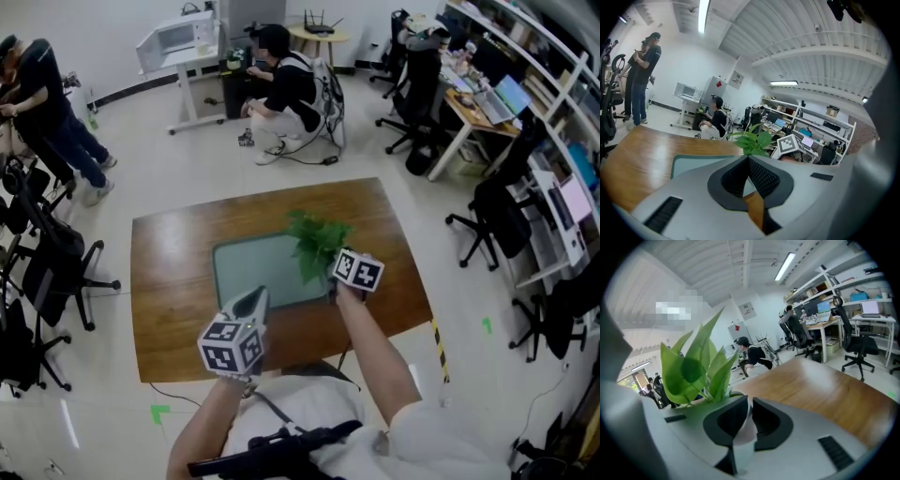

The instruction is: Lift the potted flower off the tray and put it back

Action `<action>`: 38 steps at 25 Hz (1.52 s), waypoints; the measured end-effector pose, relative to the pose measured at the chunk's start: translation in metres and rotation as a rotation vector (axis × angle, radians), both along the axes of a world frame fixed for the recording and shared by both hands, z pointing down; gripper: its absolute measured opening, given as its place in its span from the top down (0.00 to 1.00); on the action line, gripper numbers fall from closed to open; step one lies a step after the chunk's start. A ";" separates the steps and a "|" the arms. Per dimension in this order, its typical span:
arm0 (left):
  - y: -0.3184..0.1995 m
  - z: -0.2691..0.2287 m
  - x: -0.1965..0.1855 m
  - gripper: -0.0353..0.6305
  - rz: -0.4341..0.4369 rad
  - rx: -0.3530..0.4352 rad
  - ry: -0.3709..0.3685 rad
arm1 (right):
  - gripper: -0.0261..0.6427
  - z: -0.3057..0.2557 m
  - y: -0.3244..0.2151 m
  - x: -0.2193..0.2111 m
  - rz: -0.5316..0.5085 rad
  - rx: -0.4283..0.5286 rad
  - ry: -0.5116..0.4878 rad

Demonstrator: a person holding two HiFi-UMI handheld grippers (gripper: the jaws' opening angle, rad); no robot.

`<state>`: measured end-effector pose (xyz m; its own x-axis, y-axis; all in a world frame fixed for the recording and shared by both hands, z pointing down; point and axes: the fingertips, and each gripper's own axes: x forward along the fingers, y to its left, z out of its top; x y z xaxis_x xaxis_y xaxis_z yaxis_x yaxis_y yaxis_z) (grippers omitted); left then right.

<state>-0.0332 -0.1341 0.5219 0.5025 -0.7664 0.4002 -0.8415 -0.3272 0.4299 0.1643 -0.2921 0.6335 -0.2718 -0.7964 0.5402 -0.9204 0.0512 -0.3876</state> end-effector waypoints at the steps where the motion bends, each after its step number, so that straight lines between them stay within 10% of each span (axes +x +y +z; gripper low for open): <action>1: -0.001 0.001 0.004 0.95 0.005 -0.002 0.000 | 0.90 0.000 -0.002 0.014 0.020 0.000 0.003; 10: -0.005 0.019 0.021 0.95 0.011 -0.049 -0.007 | 0.90 0.034 -0.008 0.090 0.143 -0.063 0.009; 25: -0.006 0.035 0.012 0.95 -0.020 -0.097 -0.027 | 0.86 0.056 -0.008 0.101 0.173 -0.089 -0.003; 38: 0.000 0.015 0.001 0.95 -0.030 -0.015 0.083 | 0.77 -0.006 0.071 0.139 0.283 0.039 -0.072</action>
<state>-0.0327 -0.1341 0.5373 0.5116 -0.7757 0.3695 -0.8119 -0.2959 0.5032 0.3037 -0.2208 0.6277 -0.0728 -0.8656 0.4953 -0.8703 -0.1874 -0.4555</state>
